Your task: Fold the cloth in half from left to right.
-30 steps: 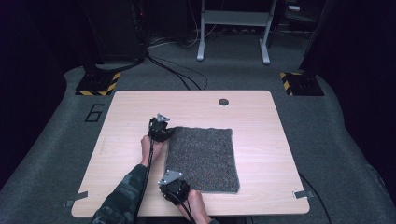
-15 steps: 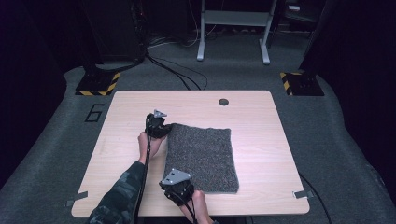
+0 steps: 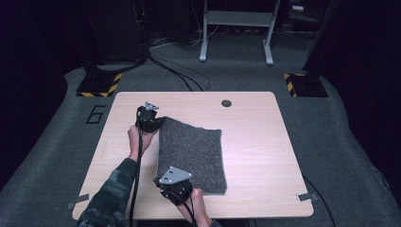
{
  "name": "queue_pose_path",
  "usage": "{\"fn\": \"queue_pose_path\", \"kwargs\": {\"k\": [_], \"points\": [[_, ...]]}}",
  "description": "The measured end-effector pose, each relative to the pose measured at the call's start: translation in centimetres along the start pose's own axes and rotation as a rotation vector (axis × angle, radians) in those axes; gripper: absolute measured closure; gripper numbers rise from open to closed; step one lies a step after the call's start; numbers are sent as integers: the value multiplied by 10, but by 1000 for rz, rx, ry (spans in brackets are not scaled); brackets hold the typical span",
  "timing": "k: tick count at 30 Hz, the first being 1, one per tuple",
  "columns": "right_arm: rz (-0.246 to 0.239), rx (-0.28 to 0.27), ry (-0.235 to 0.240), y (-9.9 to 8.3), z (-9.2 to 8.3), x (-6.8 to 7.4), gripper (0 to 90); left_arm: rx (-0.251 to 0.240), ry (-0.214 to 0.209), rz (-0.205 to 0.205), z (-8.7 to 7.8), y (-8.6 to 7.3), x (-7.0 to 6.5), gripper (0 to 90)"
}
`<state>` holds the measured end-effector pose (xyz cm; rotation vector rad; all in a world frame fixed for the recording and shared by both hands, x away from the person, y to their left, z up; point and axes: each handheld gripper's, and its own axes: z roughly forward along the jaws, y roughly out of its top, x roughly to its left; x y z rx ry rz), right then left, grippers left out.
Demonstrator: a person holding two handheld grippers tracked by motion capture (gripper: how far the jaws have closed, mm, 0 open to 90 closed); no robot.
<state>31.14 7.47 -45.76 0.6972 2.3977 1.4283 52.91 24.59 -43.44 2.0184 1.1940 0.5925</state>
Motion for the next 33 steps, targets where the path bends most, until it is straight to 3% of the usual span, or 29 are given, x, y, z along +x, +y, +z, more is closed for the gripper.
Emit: {"fn": "queue_pose_path", "kwargs": {"k": [2, 4, 12, 21, 33], "points": [[-19, -27, -2, 6, -1, 2, 881, 2, 6, -7, -6, 4, 4, 879], [-8, -57, -11, 10, -6, 1, 882, -5, 16, -9, -9, 8, 4, 879], [23, -109, -52, 1, -35, -10, 881, -9, -21, 9, 3, 18, -19, 878], [60, -62, -126, -24, -57, -24, 881, 3, -59, 44, 26, 30, -48, 877], [101, 20, -201, -55, -74, -45, 880, 6, -107, 32, 54, 31, -77, 878]]}}
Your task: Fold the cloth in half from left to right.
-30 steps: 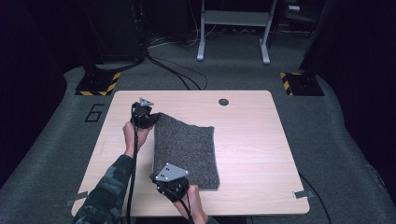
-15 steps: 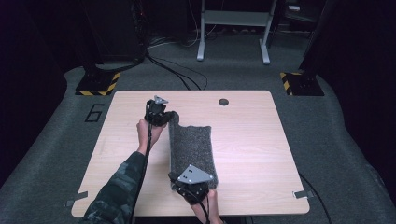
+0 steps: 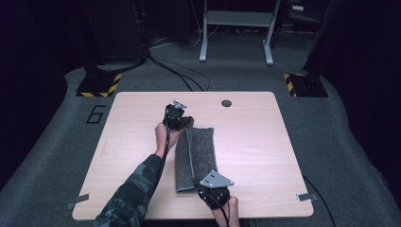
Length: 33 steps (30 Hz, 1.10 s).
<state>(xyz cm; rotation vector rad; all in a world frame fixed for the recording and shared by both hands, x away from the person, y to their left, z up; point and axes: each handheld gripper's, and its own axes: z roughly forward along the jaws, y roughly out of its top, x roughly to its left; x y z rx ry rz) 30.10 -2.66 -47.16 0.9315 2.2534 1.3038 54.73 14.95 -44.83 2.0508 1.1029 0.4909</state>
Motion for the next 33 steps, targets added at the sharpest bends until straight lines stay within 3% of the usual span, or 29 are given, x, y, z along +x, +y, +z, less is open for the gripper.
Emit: {"fn": "queue_pose_path", "kwargs": {"k": [7, 14, 15, 18, 29, 30, 33], "points": [[20, 12, -19, -10, -5, -13, 881, -14, -12, -19, 11, 1, -9, 878], [41, 28, -45, -17, -8, -18, 881, -12, -24, -19, 19, 2, -15, 878], [37, 26, -40, -18, -9, -19, 880, -24, -26, -40, 20, 1, -17, 878], [44, 32, -64, -21, -12, -22, 880, -37, -28, -52, 23, 2, -20, 878], [79, 52, -93, -34, -18, -32, 880, -28, -54, -57, 36, 2, -33, 877], [82, 55, -94, -36, -19, -32, 881, -43, -57, -82, 39, 1, -36, 877], [89, 65, -100, -39, -19, -33, 880, -44, -75, -81, 45, 1, -40, 877]]}}
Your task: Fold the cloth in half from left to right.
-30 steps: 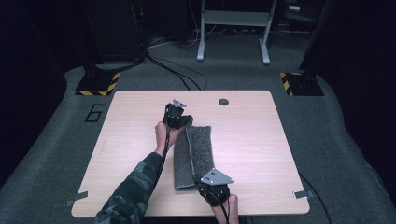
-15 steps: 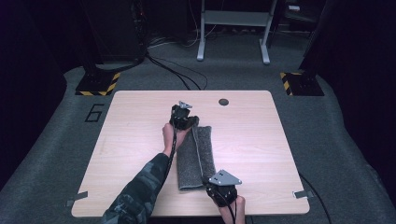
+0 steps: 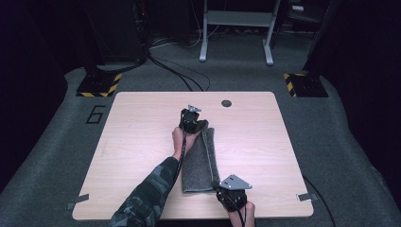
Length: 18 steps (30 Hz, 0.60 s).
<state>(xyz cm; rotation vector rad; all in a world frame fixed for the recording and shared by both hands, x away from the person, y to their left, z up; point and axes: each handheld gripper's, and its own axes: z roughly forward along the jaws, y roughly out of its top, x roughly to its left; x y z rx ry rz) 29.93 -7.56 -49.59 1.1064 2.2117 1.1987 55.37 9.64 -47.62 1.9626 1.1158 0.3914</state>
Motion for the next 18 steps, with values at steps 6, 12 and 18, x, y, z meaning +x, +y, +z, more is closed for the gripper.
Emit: {"fn": "queue_pose_path", "kwargs": {"k": [6, 12, 18], "points": [[19, 57, -15, -12, 5, -5, 866, 19, -54, -18, 3, 0, -4, 514], [41, 107, -26, -24, 4, -15, 787, -4, -37, -28, -21, -2, 10, 293], [64, 50, -25, -14, -12, -25, 619, 51, 28, -26, -29, -20, 40, 271]]}}
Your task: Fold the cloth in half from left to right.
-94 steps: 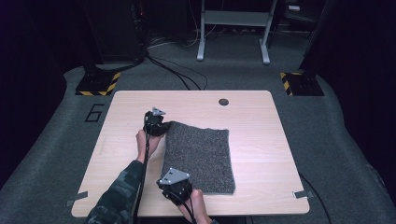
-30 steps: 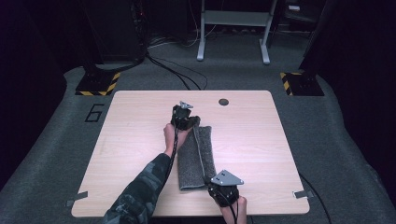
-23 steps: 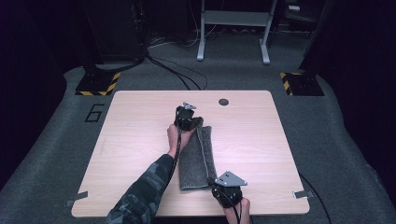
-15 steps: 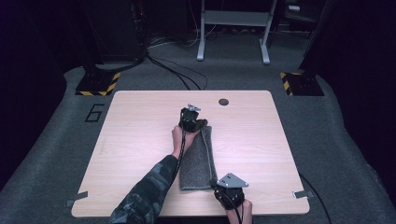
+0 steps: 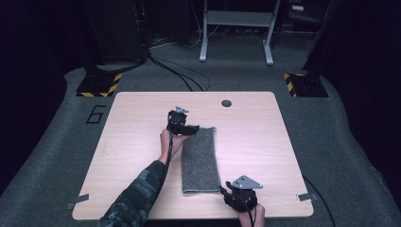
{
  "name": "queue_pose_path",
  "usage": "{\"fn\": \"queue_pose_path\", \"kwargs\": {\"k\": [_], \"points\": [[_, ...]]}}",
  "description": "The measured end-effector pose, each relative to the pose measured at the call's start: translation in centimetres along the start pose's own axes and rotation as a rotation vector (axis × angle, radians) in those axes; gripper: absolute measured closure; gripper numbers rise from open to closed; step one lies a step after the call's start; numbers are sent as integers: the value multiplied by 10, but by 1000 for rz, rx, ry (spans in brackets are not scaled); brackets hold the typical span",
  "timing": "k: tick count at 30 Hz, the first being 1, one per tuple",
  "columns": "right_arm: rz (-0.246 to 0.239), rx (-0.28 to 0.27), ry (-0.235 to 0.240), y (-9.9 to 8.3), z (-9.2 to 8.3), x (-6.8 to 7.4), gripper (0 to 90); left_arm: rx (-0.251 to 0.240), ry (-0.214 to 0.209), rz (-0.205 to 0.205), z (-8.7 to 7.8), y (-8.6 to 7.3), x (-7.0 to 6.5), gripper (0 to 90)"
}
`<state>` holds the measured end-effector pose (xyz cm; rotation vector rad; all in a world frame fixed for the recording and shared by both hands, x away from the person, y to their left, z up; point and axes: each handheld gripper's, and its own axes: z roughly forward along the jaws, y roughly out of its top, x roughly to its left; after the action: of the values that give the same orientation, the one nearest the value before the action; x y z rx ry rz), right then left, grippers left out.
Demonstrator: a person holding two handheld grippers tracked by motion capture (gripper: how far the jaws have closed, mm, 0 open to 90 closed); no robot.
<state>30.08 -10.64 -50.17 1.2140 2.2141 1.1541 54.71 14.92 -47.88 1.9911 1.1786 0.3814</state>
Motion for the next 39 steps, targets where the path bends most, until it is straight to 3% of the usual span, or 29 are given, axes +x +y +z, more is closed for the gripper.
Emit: {"fn": "queue_pose_path", "kwargs": {"k": [4, 6, 7, 10, 12, 13, 20, 21, 25, 34, 36, 37, 39], "points": [[-35, -18, 11, 20, 10, -2, 571, 35, 17, -20, 10, -13, 7, 258], [-50, 10, 8, 28, 24, -1, 566, 64, 34, -4, 14, -17, 7, 256], [-82, 31, -2, 30, 33, -1, 567, 77, 38, -6, 16, -19, 7, 251], [-102, 82, 2, 28, 49, -1, 631, 89, 69, -36, 21, -26, 9, 258], [-92, 112, 1, 24, 55, 2, 654, 85, 78, -37, 21, -28, 10, 264], [-113, 115, 4, 21, 57, 1, 671, 85, 78, -32, 20, -28, 11, 265], [-111, 113, 8, 16, 53, 7, 735, 76, 129, -2, 18, -33, 15, 265], [-129, 114, 10, 15, 52, 7, 737, 72, 132, -3, 18, -34, 15, 265], [-121, 121, 15, 11, 47, 12, 737, 68, 139, 12, 15, -37, 15, 262], [-108, 147, 50, 6, 37, 24, 688, 53, 103, 28, 1, -52, 13, 256], [-89, 114, 67, 8, 35, 18, 571, 42, 67, -11, -4, -54, 15, 242], [-66, 95, 63, 10, 35, 16, 563, 29, 66, -31, -5, -54, 15, 237], [-65, 82, 67, 13, 35, 11, 545, 27, 59, -27, -7, -54, 16, 233]]}}
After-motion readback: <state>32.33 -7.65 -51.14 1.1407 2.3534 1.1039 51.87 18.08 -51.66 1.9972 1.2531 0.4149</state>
